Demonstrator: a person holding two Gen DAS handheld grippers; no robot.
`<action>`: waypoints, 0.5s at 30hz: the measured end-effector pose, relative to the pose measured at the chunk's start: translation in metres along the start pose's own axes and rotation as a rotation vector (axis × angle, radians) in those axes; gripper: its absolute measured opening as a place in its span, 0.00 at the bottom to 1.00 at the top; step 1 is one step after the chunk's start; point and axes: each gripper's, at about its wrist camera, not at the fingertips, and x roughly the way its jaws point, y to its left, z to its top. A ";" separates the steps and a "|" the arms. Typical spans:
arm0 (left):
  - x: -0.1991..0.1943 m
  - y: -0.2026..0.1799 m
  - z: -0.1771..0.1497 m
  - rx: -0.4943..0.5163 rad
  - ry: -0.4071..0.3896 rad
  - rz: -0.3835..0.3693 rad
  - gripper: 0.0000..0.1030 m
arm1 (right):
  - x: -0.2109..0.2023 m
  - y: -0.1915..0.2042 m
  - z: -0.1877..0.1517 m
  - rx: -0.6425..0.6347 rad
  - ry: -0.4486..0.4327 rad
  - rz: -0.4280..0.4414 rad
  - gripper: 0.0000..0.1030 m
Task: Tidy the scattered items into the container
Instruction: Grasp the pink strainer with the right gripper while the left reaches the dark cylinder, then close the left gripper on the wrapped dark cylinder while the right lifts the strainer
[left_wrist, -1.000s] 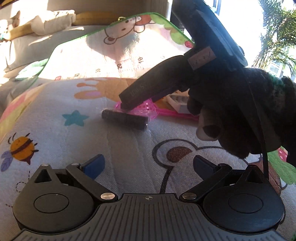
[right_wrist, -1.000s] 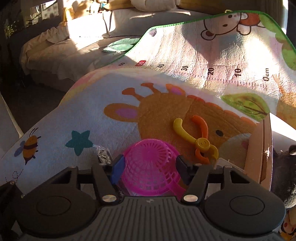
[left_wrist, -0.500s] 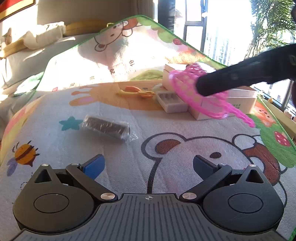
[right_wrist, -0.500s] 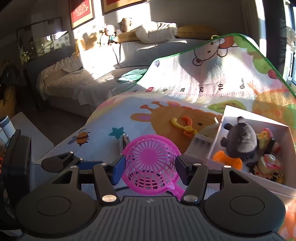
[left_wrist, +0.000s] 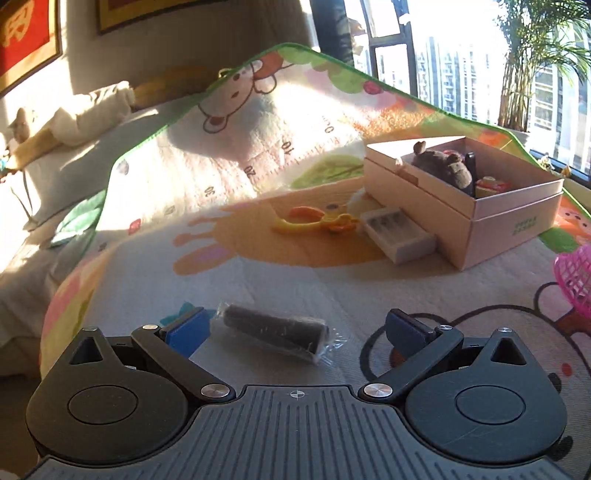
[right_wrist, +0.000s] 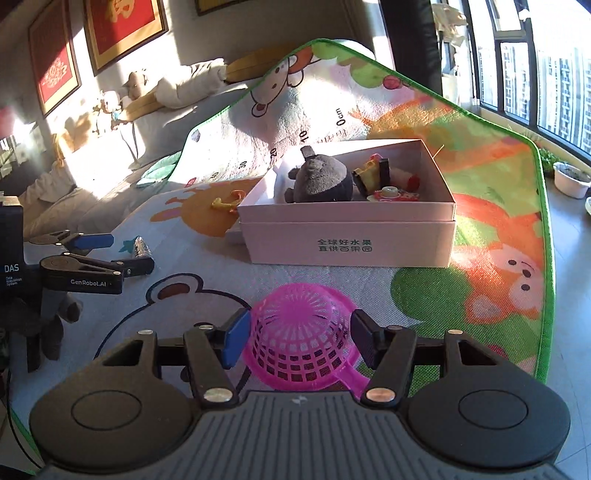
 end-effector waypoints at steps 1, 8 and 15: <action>0.004 0.003 0.000 -0.018 0.027 -0.023 1.00 | 0.001 -0.001 -0.003 -0.002 -0.009 -0.008 0.63; 0.008 -0.016 -0.002 -0.079 0.044 -0.381 1.00 | 0.017 -0.009 -0.012 0.023 -0.027 -0.064 0.68; -0.014 -0.035 -0.004 0.050 -0.097 -0.102 1.00 | 0.020 -0.013 -0.016 0.046 -0.050 -0.062 0.73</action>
